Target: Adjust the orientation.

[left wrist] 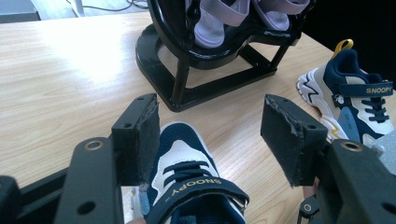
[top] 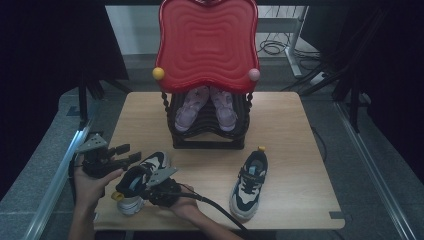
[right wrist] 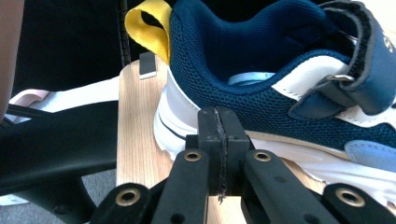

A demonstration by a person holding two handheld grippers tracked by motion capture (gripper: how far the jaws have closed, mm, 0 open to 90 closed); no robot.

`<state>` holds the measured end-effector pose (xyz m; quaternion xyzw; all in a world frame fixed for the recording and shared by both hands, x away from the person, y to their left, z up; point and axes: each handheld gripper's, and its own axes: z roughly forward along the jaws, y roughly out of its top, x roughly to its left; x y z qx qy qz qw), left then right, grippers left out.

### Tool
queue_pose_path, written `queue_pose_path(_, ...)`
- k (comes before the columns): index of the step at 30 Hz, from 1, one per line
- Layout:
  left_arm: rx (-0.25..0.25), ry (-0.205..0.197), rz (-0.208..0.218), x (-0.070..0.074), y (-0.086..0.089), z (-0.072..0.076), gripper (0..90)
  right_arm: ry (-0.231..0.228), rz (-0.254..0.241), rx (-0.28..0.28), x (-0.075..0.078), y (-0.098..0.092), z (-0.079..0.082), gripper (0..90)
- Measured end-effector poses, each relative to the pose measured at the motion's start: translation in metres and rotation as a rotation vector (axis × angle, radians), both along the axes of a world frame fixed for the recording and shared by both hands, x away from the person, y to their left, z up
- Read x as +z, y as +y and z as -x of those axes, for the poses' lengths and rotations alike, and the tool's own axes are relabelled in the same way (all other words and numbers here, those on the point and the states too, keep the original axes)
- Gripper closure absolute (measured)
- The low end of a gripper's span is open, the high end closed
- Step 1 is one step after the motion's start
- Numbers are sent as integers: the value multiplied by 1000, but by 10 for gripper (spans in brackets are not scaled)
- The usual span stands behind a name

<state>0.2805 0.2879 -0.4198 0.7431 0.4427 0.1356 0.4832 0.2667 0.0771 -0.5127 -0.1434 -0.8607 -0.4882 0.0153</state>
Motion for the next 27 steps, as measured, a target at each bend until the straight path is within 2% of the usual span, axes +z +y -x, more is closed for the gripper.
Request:
queue_pose_path(9, 0, 1, 0, -1, -1, 0, 382, -18, 7, -3, 1, 9, 0, 897)
queue_pose_path(15, 1, 10, -5, -2, -2, -1, 382, -42, 3, 4, 14, -5, 6, 897)
queue_pose_path(16, 0, 10, -7, -3, -2, -1, 382, -65, 9, -2, 21, -16, 9, 897)
queue_pose_path(19, -4, 8, -9, -2, -5, 0, 382, -90, 17, -18, 26, -36, 11, 896)
queue_pose_path(26, 0, 20, -17, -6, -8, 0, 382, -97, 17, -99, 29, -92, 14, 895)
queue_pose_path(27, 0, 20, -17, -6, -8, 0, 381, -97, 17, -99, 29, -92, 14, 895)
